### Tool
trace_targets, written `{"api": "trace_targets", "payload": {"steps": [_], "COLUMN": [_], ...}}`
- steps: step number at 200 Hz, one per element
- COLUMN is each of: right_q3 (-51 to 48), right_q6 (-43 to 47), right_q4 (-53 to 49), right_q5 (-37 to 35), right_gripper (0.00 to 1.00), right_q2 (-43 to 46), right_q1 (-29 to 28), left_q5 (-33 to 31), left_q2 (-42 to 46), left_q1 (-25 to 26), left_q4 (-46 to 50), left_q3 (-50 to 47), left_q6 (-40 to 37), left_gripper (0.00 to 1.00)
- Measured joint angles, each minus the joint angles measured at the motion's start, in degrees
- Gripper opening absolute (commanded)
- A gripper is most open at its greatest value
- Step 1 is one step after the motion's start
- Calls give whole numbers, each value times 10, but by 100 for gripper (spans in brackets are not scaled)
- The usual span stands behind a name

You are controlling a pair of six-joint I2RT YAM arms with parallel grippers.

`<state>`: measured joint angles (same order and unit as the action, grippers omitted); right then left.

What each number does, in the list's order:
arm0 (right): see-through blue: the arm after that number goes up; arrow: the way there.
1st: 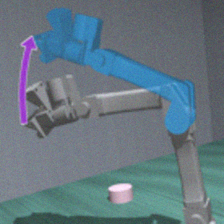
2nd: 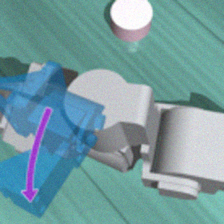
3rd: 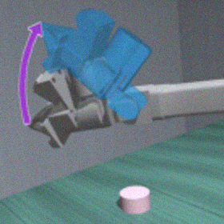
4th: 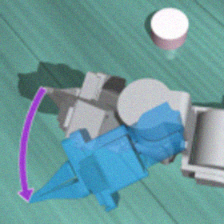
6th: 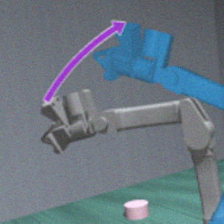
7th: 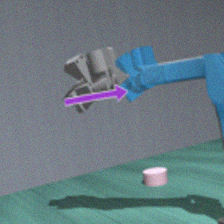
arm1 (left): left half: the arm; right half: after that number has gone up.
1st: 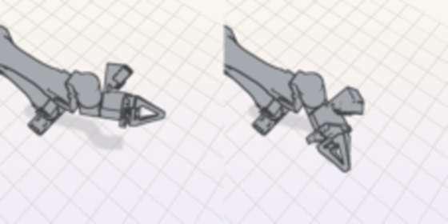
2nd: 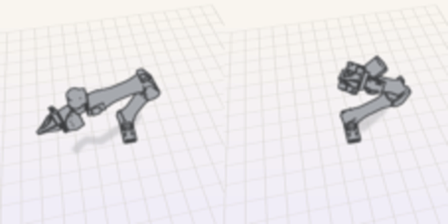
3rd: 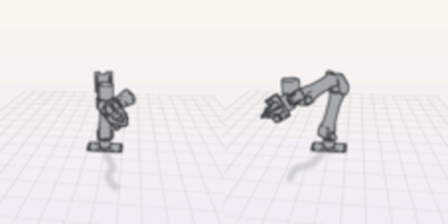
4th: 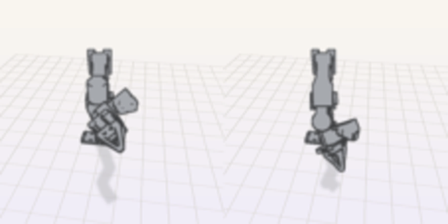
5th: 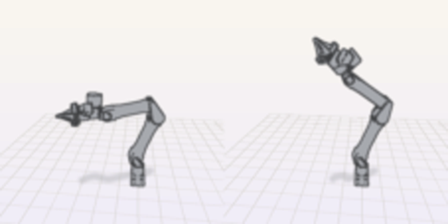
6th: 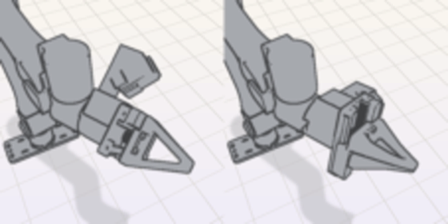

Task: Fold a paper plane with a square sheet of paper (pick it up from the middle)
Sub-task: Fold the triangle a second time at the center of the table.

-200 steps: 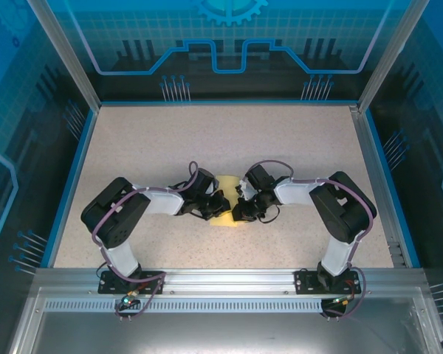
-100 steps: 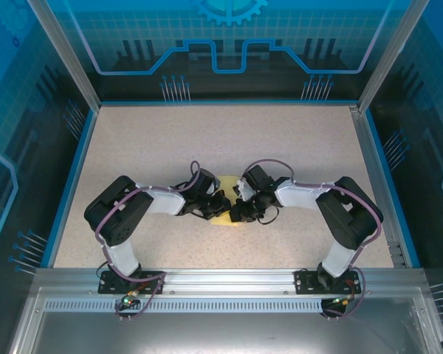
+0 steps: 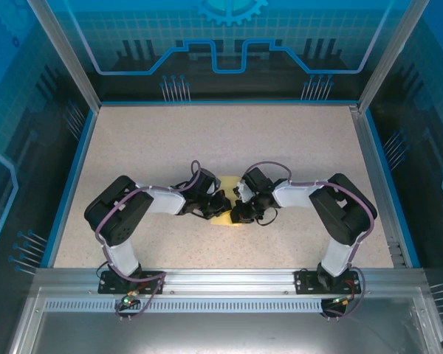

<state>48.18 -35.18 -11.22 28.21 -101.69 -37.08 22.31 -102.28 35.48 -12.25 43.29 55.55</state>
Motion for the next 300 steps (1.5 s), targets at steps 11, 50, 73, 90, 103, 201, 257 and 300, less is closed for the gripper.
{"api": "trace_targets", "payload": {"steps": [11, 50, 73, 90, 103, 201, 257, 300], "right_q3": [-6, -14, -15, -15, -16, -16, -16, -16], "right_q6": [0, 0, 0, 0, 0, 0, 0, 0], "right_q4": [9, 22, 23, 24, 24, 25, 25, 25], "right_q5": [5, 14, 17, 17, 18, 19, 19, 19], "right_gripper": [4, 1, 1, 1, 1, 1, 0, 0], "right_q2": [1, 2, 2, 2, 2, 2, 2, 2], "right_q1": [2, 7, 8, 8, 8, 9, 9, 9], "left_q5": [-4, -11, -19, -25, -28, -31, -18, -3], "left_q2": [0, 0, 0, 0, 0, -1, -5, -8], "left_q1": [0, -6, -23, -33, -39, -66, -74, -84], "left_q4": [7, 12, 3, -4, -6, -35, -50, -51], "left_q3": [4, 7, 7, 7, 7, -9, -14, -14], "left_q6": [-5, -20, -26, -32, -35, -62, -72, -82], "left_gripper": [5, 6, 7, 7, 7, 7, 7, 7]}}
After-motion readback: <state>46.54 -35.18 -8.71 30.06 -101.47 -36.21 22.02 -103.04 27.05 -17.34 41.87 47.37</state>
